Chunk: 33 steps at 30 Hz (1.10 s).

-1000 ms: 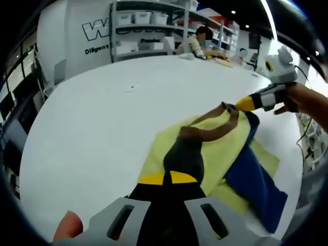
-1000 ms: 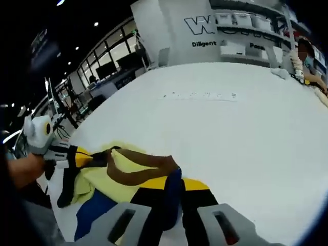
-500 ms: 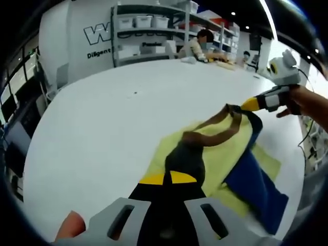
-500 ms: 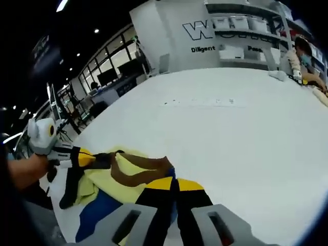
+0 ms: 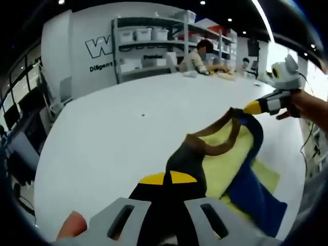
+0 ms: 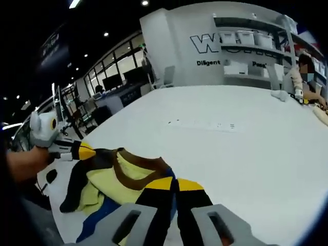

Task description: Fold the garment on the visible template until the final outline fits inside the template.

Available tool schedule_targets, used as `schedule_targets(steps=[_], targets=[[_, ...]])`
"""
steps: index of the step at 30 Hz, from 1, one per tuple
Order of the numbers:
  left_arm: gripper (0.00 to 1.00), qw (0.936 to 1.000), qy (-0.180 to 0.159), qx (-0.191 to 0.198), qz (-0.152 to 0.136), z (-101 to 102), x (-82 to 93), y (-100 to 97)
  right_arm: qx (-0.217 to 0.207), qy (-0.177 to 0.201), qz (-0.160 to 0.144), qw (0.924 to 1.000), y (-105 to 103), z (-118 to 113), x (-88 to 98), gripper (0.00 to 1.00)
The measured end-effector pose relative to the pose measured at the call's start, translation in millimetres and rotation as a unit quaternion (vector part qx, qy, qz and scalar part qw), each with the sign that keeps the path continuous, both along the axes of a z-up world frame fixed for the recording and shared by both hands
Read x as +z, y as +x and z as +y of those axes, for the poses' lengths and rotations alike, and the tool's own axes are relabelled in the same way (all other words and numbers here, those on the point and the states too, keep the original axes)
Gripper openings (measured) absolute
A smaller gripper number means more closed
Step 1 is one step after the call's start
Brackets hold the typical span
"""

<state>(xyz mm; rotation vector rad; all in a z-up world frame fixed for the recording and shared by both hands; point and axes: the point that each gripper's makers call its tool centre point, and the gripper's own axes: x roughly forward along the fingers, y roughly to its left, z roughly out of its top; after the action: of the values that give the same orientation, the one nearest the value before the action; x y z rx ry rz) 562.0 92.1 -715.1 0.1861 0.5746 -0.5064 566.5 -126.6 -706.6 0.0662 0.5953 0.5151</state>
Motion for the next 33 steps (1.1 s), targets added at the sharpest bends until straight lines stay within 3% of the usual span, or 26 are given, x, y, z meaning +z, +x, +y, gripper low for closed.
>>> schedule_targets(steps=[9, 16, 26, 33], targets=[[0.00, 0.9992, 0.007, -0.009, -0.038, 5, 35.2, 40.7, 0.003, 0.000, -0.041, 0.9992, 31, -2, 33.6, 0.00], [0.00, 0.9983, 0.013, -0.016, -0.054, 5, 48.5, 73.0, 0.005, -0.003, -0.065, 0.9979, 58, 1, 50.4, 0.00], [0.00, 0.9986, 0.018, -0.014, -0.048, 6, 31.6, 120.1, -0.001, -0.008, -0.069, 0.9976, 108, 2, 39.0, 0.00], [0.00, 0.9989, 0.035, -0.007, -0.031, 4, 2.6, 145.2, 0.003, -0.033, -0.062, 0.9975, 137, 1, 10.9, 0.00]])
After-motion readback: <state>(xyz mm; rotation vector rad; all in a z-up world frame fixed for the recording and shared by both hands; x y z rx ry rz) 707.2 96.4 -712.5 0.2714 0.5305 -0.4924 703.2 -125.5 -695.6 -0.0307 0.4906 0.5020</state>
